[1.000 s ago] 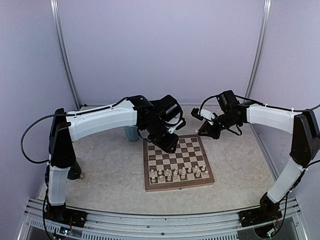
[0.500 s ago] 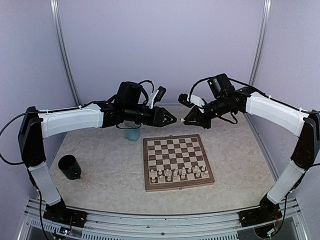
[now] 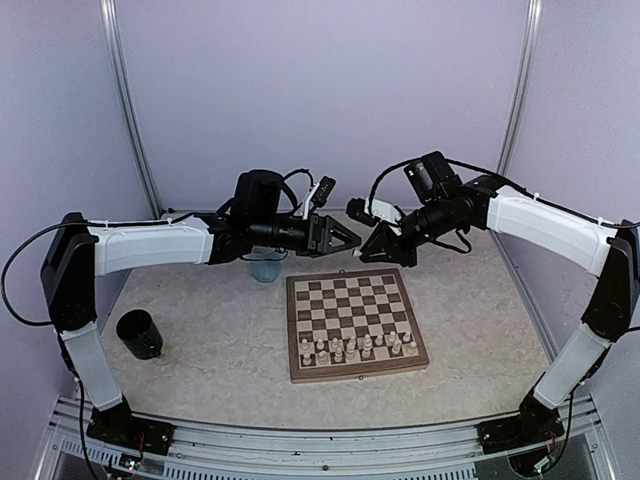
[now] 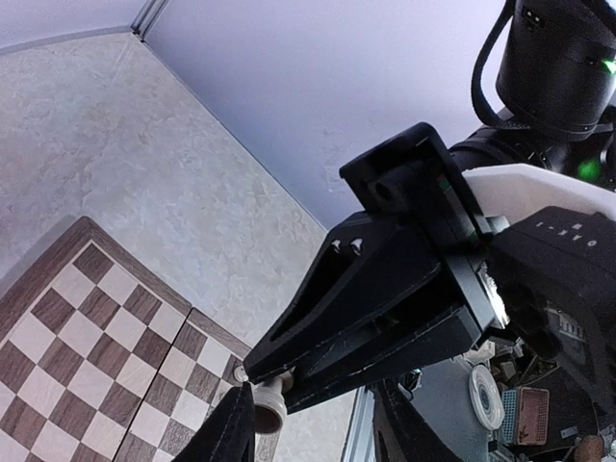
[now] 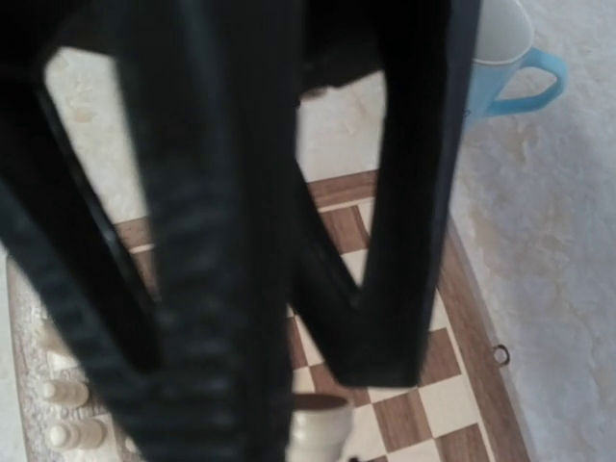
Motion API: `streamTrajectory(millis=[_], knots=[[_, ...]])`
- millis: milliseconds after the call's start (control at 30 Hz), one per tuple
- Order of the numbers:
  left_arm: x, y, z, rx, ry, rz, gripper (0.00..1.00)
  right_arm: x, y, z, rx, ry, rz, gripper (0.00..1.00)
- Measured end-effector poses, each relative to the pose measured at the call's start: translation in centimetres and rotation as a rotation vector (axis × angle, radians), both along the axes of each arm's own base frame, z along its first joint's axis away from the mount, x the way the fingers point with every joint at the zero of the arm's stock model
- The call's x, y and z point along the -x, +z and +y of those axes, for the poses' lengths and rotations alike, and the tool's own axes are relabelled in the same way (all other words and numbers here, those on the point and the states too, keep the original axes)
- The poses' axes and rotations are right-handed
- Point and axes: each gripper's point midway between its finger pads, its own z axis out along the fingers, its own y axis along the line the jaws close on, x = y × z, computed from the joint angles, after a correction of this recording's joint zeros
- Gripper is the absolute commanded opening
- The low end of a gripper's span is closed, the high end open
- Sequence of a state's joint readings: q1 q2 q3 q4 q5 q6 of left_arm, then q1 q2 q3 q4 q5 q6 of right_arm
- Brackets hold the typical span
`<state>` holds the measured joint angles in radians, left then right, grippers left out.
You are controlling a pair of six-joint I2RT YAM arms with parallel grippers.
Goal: Set up the chess pieces on the board
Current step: Pass from the right arm to the left
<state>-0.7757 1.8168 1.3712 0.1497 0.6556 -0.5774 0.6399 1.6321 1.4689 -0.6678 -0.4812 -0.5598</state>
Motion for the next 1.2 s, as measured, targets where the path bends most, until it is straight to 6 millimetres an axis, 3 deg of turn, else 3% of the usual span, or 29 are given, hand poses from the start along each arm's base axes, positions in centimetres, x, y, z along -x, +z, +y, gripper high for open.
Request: streamTrajectory(millis=[200,667,900,1000,1200], knots=[[0.0,-1.5,-0.4,-0.024,-0.006,0.028,0.42,0.2,-0.1,0.0,0.001,0.005,0.008,0.06],[0.8,-2.9,-1.0,-0.045,-0.043,0.06,0.12,0.7,0.1,0.0,-0.002,0.016,0.021,0.08],[0.8,-2.7,-1.0,-0.037,-0.053,0.049,0.08,0.5,0.4,-0.4,-0.011,0.0,0.025,0.43],[0.7,-2.1,-0.9,-0.017,-0.038,0.028,0.08,-0.3,2.1,-1.3,-0.07,-0.041,0.033,0.51],[0.3,0.7,-0.2,0.081,0.065,-0.047,0.09,-3.2,8.8,-5.4,-0.343,-0.185,0.058,0.49]])
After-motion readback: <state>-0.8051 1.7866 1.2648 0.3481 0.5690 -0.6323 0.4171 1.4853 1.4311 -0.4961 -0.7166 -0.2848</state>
